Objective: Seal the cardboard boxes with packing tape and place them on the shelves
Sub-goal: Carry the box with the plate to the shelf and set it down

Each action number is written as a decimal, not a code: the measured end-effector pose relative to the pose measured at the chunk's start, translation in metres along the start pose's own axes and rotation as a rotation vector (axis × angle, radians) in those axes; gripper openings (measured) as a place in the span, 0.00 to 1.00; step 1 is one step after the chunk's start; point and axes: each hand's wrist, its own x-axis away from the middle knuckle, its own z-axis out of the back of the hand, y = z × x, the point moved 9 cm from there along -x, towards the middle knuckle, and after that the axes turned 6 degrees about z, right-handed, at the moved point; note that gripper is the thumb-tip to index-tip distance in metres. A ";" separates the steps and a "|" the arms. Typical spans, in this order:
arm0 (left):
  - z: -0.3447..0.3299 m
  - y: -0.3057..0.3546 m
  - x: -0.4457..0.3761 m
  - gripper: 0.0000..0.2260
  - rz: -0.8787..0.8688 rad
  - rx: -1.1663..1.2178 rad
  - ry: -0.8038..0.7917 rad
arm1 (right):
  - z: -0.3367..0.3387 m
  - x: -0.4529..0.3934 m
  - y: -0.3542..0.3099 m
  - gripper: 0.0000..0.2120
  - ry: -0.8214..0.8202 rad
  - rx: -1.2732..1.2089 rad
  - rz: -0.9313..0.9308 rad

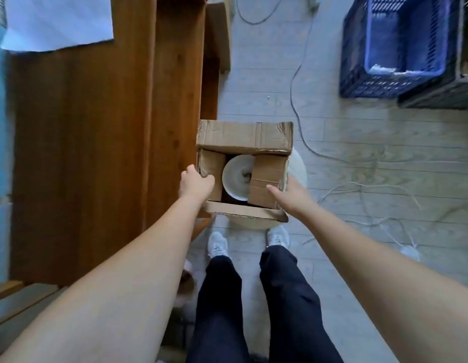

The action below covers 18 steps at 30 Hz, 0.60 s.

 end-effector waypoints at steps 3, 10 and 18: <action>-0.010 -0.009 -0.022 0.22 0.031 0.082 -0.048 | -0.010 -0.016 0.017 0.29 0.023 -0.117 -0.060; -0.030 -0.024 -0.046 0.34 0.143 0.377 -0.222 | -0.026 -0.032 0.045 0.52 0.024 -0.311 -0.176; -0.030 -0.026 0.004 0.33 0.161 0.436 -0.241 | -0.020 -0.007 0.044 0.56 -0.030 -0.410 -0.221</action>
